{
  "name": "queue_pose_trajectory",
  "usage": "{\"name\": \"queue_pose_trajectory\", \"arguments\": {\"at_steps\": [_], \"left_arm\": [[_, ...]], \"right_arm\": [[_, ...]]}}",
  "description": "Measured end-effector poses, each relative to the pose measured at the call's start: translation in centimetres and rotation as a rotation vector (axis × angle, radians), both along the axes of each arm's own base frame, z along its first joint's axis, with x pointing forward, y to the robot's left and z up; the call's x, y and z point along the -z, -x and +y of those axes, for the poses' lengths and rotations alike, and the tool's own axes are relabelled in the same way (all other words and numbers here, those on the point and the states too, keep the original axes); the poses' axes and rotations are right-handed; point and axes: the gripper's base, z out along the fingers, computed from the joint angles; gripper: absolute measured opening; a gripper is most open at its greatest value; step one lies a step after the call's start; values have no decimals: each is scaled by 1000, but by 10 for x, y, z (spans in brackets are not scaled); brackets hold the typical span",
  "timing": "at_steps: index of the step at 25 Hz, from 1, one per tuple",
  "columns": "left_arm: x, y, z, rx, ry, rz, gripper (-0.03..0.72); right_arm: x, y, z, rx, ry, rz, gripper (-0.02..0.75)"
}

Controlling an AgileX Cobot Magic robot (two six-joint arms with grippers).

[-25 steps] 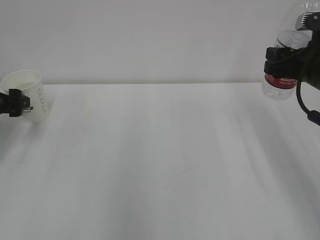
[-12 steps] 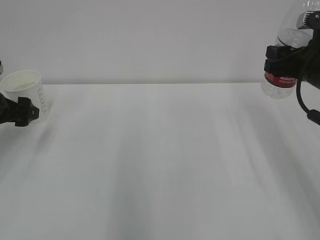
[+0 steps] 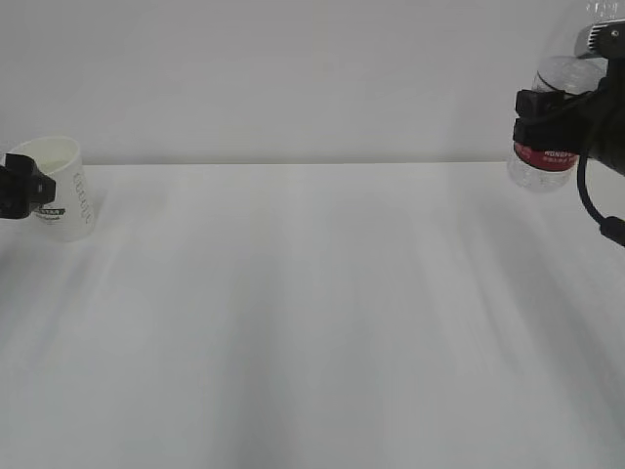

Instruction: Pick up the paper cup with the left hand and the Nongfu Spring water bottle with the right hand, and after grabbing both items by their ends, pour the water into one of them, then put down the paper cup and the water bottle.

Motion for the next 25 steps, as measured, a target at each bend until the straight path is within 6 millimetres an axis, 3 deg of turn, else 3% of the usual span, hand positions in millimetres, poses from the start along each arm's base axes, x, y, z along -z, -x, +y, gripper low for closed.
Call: {"name": "queue_pose_trajectory", "arguments": {"at_steps": [20, 25], "left_arm": [[-36, 30, 4, -35, -3, 29, 610], [-50, 39, 4, -42, 8, -10, 604]], "right_arm": [[4, 1, 1, -12, 0, 43, 512], [15, -2, 1, -11, 1, 76, 512]]}}
